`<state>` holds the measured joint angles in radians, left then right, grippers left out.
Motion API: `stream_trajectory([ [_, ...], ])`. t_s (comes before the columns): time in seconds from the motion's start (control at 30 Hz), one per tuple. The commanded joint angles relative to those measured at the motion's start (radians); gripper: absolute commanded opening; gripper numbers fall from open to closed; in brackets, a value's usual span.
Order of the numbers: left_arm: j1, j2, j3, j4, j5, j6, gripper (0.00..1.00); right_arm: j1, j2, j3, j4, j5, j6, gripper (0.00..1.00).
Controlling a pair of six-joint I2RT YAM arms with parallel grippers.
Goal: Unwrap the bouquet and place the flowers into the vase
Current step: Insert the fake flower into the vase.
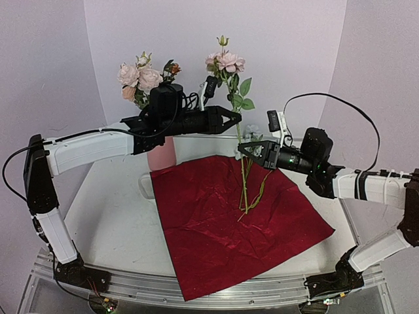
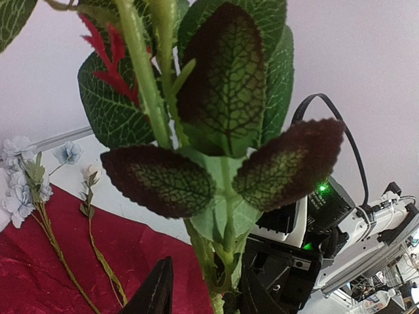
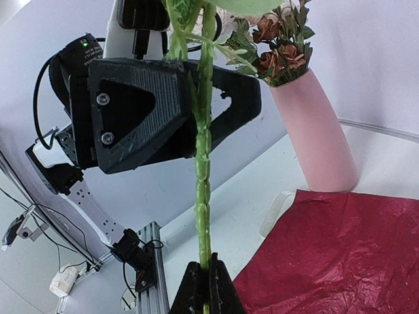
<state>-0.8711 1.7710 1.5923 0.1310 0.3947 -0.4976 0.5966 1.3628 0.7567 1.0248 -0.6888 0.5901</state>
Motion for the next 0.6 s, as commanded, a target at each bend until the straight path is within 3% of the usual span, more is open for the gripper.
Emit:
stream_trajectory([
  [0.0,-0.005,0.015,0.065,0.032,0.013,0.004,0.23,0.011,-0.029,0.013,0.087,-0.042,-0.026,0.00],
  [0.07,-0.005,0.013,0.065,0.033,0.021,0.014,0.05,0.012,-0.024,0.017,0.085,-0.044,-0.026,0.02],
  [0.1,-0.005,0.012,0.064,0.032,0.031,0.029,0.01,0.012,-0.021,0.019,0.083,-0.045,-0.027,0.12],
  [0.2,-0.012,-0.003,0.039,0.030,0.029,0.102,0.00,0.012,-0.021,0.015,0.078,-0.030,-0.036,0.57],
  [0.27,-0.012,-0.029,0.005,0.024,0.018,0.157,0.00,0.013,-0.042,0.013,0.040,0.014,-0.059,0.73],
  [0.33,-0.013,-0.061,-0.032,0.015,0.010,0.207,0.00,0.012,-0.073,0.018,-0.011,0.059,-0.088,0.78],
  [0.57,-0.014,-0.160,-0.152,-0.022,-0.120,0.399,0.00,0.012,-0.152,0.050,-0.148,0.104,-0.173,0.78],
])
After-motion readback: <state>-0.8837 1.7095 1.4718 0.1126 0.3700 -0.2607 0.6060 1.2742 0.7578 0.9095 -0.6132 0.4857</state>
